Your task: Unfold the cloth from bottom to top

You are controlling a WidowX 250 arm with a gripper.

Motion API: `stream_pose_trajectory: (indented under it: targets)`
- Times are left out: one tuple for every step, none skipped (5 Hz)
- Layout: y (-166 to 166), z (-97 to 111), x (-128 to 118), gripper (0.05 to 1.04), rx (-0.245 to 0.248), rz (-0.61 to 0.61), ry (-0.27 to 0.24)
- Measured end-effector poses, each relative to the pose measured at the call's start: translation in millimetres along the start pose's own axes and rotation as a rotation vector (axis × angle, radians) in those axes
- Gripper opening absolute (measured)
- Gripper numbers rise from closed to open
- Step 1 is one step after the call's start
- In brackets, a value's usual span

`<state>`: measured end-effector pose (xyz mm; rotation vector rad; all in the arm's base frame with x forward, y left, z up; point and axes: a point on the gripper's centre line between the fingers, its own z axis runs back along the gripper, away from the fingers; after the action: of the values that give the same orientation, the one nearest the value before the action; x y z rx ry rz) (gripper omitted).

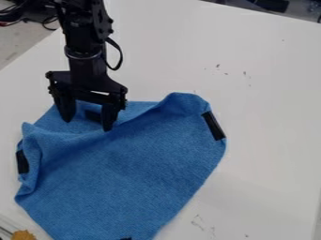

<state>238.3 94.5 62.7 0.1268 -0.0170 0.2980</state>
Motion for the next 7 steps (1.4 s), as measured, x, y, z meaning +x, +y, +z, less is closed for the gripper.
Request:
stream_pose_trajectory:
  targets:
    - [-1.2,-7.5,-2.4,0.999,-0.002,-0.003,0.029]
    - [-11.4,-20.1,4.6,0.999,-0.007,-0.046,0.050]
    - [-17.0,-28.5,22.9,1.000,-0.011,-0.084,0.055]
    - [-20.5,-37.9,38.8,1.000,-0.024,-0.129,0.081]
    - [-22.8,-44.6,42.5,0.948,-0.032,-0.139,0.077]
    - [-22.1,-44.8,43.8,0.662,-0.027,-0.125,0.069]
    - [-21.8,-46.9,40.0,0.352,-0.027,-0.114,0.080]
